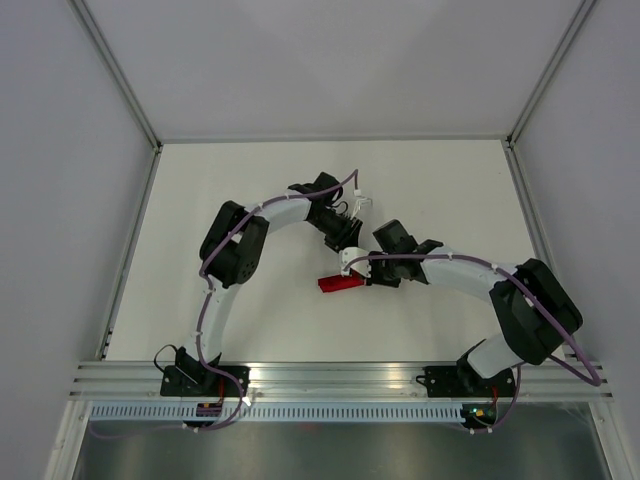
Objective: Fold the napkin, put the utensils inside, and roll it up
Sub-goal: Roll the napkin with the utensil
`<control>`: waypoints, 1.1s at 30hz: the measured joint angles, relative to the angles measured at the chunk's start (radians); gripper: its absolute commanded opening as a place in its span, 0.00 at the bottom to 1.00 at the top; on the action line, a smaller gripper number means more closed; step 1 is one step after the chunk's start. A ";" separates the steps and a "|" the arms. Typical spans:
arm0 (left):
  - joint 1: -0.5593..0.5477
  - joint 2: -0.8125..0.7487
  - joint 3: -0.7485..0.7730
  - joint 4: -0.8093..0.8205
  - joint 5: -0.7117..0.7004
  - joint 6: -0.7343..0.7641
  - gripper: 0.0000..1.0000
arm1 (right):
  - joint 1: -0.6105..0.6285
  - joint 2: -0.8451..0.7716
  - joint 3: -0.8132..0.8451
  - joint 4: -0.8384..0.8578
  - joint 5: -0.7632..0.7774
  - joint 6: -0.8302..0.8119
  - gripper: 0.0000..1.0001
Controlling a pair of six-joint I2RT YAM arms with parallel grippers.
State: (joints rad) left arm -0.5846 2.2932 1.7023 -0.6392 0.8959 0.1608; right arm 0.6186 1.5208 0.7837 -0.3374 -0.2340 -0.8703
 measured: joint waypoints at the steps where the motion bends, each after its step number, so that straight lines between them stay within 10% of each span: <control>1: 0.000 -0.002 -0.013 0.005 0.000 0.000 0.47 | 0.000 0.003 0.006 -0.003 -0.002 0.003 0.17; 22: -0.001 -0.029 -0.054 0.043 -0.002 0.000 0.45 | 0.000 -0.263 -0.123 0.057 -0.024 -0.017 0.66; 33: -0.001 -0.029 -0.054 0.044 -0.001 0.000 0.44 | 0.000 -0.264 -0.308 0.255 -0.001 -0.110 0.69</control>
State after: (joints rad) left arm -0.5854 2.2639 1.6482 -0.5953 0.8948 0.1608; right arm 0.6186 1.2564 0.4755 -0.0826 -0.2352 -0.9802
